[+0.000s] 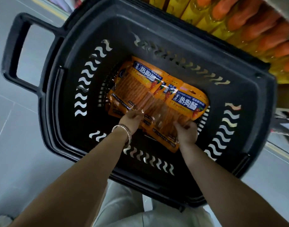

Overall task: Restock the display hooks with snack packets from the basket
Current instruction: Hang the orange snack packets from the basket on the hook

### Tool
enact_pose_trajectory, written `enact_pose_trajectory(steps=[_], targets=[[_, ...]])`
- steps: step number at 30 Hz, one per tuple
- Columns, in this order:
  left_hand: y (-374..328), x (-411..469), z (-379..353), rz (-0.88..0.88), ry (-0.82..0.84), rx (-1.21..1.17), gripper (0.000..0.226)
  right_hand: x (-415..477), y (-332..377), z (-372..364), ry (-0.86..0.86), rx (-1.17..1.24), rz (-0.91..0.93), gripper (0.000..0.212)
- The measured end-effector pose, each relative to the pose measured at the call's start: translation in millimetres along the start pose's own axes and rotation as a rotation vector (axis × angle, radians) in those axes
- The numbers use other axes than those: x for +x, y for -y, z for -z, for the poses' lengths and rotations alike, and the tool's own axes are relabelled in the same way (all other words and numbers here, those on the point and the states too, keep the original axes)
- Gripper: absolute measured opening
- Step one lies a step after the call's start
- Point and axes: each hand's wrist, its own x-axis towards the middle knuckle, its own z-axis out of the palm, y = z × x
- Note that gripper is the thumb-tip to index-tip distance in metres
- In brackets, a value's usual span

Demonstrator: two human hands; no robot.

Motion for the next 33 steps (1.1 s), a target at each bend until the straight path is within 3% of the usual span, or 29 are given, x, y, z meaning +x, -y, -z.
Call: enact_pose_trajectory(steps=[3,5,6,9,12,16,20,25,30,33], targets=[[-3,-8,3,-0.005,0.001,0.028,0.015,-30,16,27,0.048,0.053,0.156,0.03],[-7,-14,5,-0.037,-0.008,0.049,0.005,-44,27,42,0.133,0.112,0.188,0.03],[-9,-17,6,-0.055,-0.005,0.06,0.009,-49,33,47,0.215,0.151,0.194,0.031],[-16,-22,10,-0.067,0.084,0.105,0.05,-57,46,48,0.51,0.235,0.168,0.042],[-18,-19,17,-0.035,0.138,-0.086,0.021,-48,55,25,0.638,0.178,0.109,0.051],[-4,0,34,-0.096,-0.103,0.065,0.01,-9,48,-18,0.512,0.15,-0.024,0.026],[12,13,46,-0.034,-0.224,0.172,0.012,39,34,-49,0.223,0.191,-0.122,0.038],[9,29,44,-0.086,-0.238,0.21,0.026,68,36,-74,0.194,0.163,-0.153,0.042],[8,24,44,-0.054,-0.14,-0.018,0.02,56,46,-72,0.217,0.131,-0.062,0.006],[5,7,43,-0.005,-0.22,-0.038,0.041,24,44,-50,0.22,0.253,-0.025,0.022]])
